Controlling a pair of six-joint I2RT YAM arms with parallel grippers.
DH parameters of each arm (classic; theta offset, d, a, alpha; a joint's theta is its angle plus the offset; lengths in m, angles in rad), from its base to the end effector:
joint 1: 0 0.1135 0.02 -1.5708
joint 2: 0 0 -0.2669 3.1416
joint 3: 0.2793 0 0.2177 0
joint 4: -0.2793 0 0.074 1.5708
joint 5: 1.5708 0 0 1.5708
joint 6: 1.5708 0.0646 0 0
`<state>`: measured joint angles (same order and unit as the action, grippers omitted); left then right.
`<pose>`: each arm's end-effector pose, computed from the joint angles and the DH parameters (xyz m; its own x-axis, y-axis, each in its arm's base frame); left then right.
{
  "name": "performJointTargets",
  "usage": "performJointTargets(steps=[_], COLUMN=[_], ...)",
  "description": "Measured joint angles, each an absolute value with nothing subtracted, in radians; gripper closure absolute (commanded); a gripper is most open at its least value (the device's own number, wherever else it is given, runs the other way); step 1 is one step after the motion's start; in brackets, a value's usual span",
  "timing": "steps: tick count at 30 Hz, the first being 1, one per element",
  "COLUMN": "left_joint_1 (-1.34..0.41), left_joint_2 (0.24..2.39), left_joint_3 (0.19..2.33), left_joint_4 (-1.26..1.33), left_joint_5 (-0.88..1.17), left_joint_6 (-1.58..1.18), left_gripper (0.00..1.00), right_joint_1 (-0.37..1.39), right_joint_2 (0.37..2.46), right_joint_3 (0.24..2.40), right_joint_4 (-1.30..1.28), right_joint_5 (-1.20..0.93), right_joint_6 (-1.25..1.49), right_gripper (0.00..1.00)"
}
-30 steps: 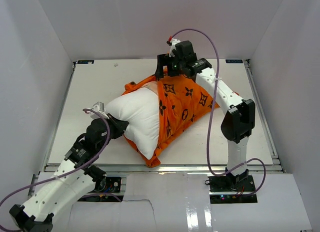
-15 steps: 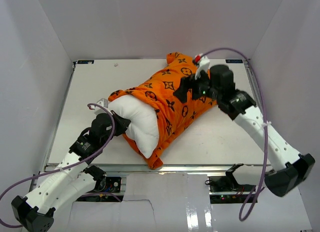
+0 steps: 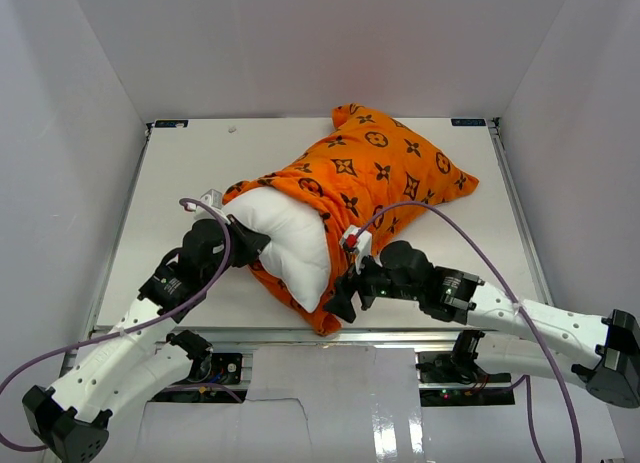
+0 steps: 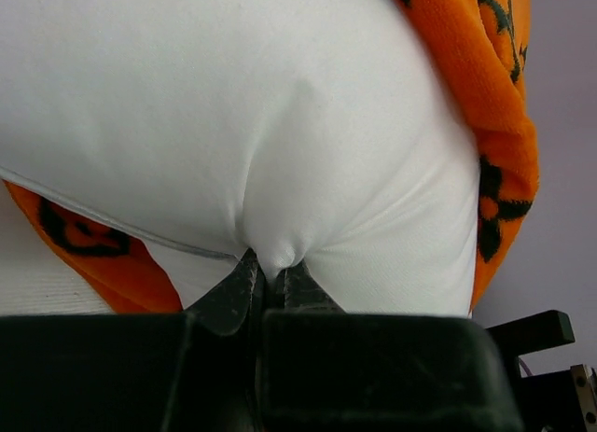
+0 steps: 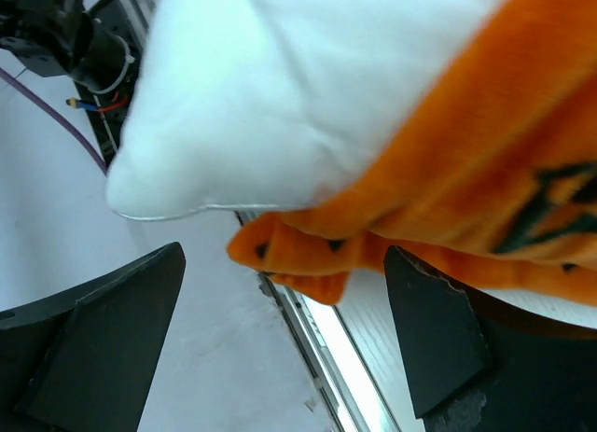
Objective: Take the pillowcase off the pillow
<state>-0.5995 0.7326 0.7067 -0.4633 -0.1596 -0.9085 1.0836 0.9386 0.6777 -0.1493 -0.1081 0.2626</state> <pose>0.1329 -0.0784 0.2818 -0.5865 -0.5422 -0.6017 -0.0346 0.7590 -0.6502 0.0906 0.1859 0.2777 -0.4204 -0.2422 -0.8744 -0.8446 0.4565 0.2796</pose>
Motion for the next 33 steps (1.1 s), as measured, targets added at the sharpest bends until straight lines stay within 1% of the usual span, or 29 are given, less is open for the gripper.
performJointTargets(steps=[2, 4, 5, 7, 8, 10, 11, 13, 14, 16, 17, 18, 21, 23, 27, 28, 33], left_joint_1=[-0.599, -0.599, -0.599, -0.599, -0.599, -0.599, -0.599, -0.599, -0.599, -0.599, -0.600, -0.600, -0.600, -0.600, -0.600, -0.601, -0.606], left_joint_2=[0.737, 0.740, 0.740, 0.740, 0.740, 0.741, 0.743, 0.751, 0.757, 0.764, 0.766, 0.768, 0.778, 0.796, 0.841, 0.844, 0.832], left_joint_3=[0.713, 0.718, 0.720, 0.722, 0.724, 0.735, 0.743, 0.770, 0.785, 0.802, 0.806, 0.809, 0.830, 0.864, 0.955, 0.968, 0.975], left_joint_4=[-0.463, -0.463, -0.463, -0.463, -0.464, -0.468, -0.471, -0.485, -0.489, -0.490, -0.490, -0.492, -0.503, -0.527, -0.568, -0.569, -0.578], left_joint_5=[-0.148, -0.139, -0.135, -0.127, -0.121, -0.109, -0.102, -0.083, -0.072, -0.053, -0.046, -0.035, -0.006, 0.012, 0.053, 0.070, 0.149], left_joint_6=[-0.910, -0.910, -0.910, -0.910, -0.909, -0.905, -0.902, -0.894, -0.890, -0.886, -0.883, -0.881, -0.871, -0.857, -0.823, -0.816, -0.801], left_gripper=[1.00, 1.00, 1.00, 1.00, 1.00, 1.00, 1.00, 1.00, 1.00, 1.00, 1.00, 1.00, 1.00, 1.00, 1.00, 1.00, 1.00], right_joint_1=[1.132, 1.169, 1.179, 1.189, 1.193, 1.197, 1.198, 1.195, 1.191, 1.184, 1.180, 1.177, 1.149, 1.097, 0.913, 0.836, 0.604], right_joint_2=[0.949, 0.979, 0.998, 1.038, 1.055, 1.069, 1.068, 1.055, 1.044, 1.017, 1.003, 0.990, 0.940, 0.907, 0.879, 0.878, 0.903], right_joint_3=[0.669, 0.668, 0.668, 0.666, 0.660, 0.633, 0.612, 0.561, 0.538, 0.498, 0.485, 0.477, 0.453, 0.437, 0.428, 0.429, 0.455], right_joint_4=[-0.109, -0.073, -0.058, -0.038, -0.029, -0.016, -0.014, -0.004, -0.003, -0.005, -0.004, -0.004, 0.002, 0.003, 0.009, 0.011, 0.022], right_joint_5=[-0.075, -0.020, 0.007, 0.070, 0.104, 0.168, 0.207, 0.288, 0.318, 0.373, 0.403, 0.428, 0.492, 0.520, 0.530, 0.527, 0.459], right_joint_6=[0.279, 0.288, 0.293, 0.310, 0.321, 0.338, 0.349, 0.374, 0.386, 0.406, 0.419, 0.426, 0.458, 0.468, 0.472, 0.471, 0.461], right_gripper=[0.06, 0.09, 0.13, 0.18, 0.24, 0.30, 0.37, 0.45, 0.57, 0.75, 0.89, 0.92, 0.92, 0.92, 0.92, 0.92, 0.92])
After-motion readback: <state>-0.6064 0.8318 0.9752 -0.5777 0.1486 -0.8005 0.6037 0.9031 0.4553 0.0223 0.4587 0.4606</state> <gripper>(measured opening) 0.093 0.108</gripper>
